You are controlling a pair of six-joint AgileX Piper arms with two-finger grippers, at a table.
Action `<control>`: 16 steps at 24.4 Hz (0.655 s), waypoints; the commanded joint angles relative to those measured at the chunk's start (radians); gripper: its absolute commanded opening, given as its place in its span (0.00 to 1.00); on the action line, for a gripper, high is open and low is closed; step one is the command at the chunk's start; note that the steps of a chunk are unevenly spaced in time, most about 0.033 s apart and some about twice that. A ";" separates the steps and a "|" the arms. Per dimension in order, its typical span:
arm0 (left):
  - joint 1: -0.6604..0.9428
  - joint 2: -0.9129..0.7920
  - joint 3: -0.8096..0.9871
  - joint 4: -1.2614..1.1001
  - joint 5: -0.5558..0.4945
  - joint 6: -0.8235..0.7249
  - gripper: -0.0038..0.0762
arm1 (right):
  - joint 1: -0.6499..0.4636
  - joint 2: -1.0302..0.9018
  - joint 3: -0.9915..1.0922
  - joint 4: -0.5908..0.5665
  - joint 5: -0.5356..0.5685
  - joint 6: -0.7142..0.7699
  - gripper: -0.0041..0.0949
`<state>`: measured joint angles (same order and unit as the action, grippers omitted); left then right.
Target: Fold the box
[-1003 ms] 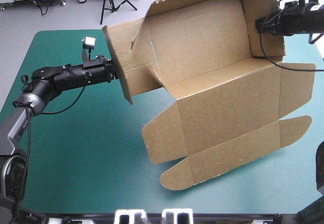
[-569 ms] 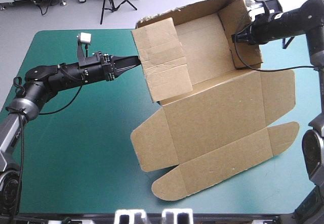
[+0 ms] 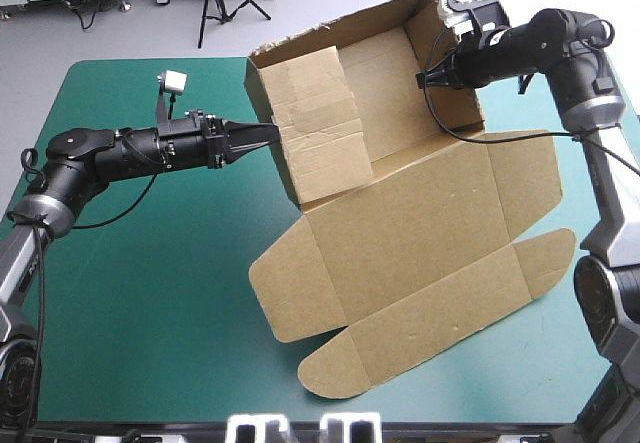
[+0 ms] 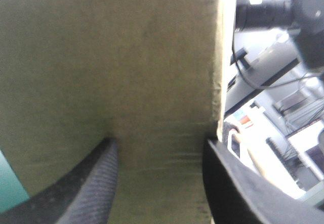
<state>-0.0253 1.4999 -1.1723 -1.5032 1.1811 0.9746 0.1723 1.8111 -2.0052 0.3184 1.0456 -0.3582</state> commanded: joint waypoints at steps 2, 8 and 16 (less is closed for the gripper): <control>-0.007 -0.042 -0.074 0.073 -0.022 -0.049 0.52 | 0.020 -0.041 -0.029 0.051 -0.082 0.043 0.02; -0.007 -0.042 -0.089 0.113 -0.056 -0.080 0.52 | 0.038 -0.038 -0.029 0.027 -0.114 0.061 0.03; -0.007 -0.042 -0.089 0.080 0.007 -0.080 0.52 | 0.038 -0.021 -0.029 0.034 -0.135 0.064 0.02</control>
<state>-0.0253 1.4999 -1.2293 -1.3353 1.1377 0.8993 0.2018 1.8415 -2.0044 0.2841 0.9877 -0.3223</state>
